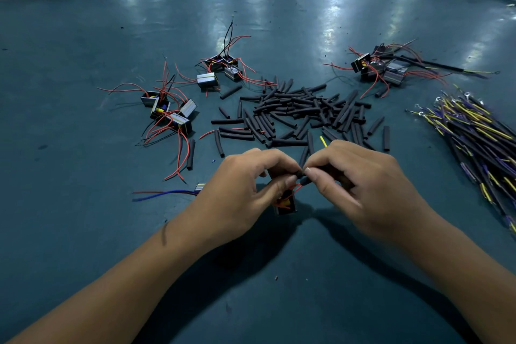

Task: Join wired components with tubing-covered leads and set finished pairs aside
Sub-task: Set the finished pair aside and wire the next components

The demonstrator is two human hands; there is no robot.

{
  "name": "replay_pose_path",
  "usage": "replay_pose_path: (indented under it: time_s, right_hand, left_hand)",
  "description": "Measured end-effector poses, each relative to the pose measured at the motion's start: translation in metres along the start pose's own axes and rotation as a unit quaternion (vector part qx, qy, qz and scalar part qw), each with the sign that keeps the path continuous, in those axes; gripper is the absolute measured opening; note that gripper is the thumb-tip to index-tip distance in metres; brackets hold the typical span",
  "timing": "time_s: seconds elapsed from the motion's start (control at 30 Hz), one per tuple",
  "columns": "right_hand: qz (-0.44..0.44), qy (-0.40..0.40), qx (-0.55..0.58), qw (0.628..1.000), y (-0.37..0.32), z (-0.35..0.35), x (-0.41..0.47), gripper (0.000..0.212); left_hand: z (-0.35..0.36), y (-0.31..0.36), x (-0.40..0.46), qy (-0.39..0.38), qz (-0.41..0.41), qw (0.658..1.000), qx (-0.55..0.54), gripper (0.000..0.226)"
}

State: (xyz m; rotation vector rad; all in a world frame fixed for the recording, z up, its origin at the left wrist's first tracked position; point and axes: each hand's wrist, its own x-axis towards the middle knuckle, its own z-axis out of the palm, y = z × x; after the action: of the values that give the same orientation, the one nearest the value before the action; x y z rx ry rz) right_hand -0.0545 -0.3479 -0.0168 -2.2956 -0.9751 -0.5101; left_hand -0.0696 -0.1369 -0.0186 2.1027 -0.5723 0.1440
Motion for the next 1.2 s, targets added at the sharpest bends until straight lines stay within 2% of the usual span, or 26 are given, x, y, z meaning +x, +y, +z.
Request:
replay_pose_path:
  time_s: [0.23,0.5,0.67,0.9,1.2]
  right_hand:
    - [0.027,0.013,0.031,0.999,0.0,-0.003,-0.001,0.005]
    - [-0.005,0.001,0.024,1.0,0.002,-0.003,0.0,0.006]
    - [0.006,0.007,0.025,1.0,0.0,-0.002,0.0,0.005]
    - [0.13,0.031,0.109,0.985,-0.007,0.003,0.0,0.013]
    - [0.236,-0.055,0.228,0.943,-0.004,-0.002,0.004,0.018]
  left_hand:
    - [0.0,0.001,0.001,0.031,0.013,0.999,0.022,0.007]
    - [0.001,-0.002,0.0,0.011,0.013,1.0,-0.002,0.004]
    - [-0.002,-0.002,0.001,-0.011,-0.001,1.0,-0.024,0.006]
    - [-0.008,0.0,0.002,-0.032,-0.007,0.999,-0.04,0.008]
    - [-0.008,-0.001,0.001,-0.023,0.004,1.0,-0.019,0.012]
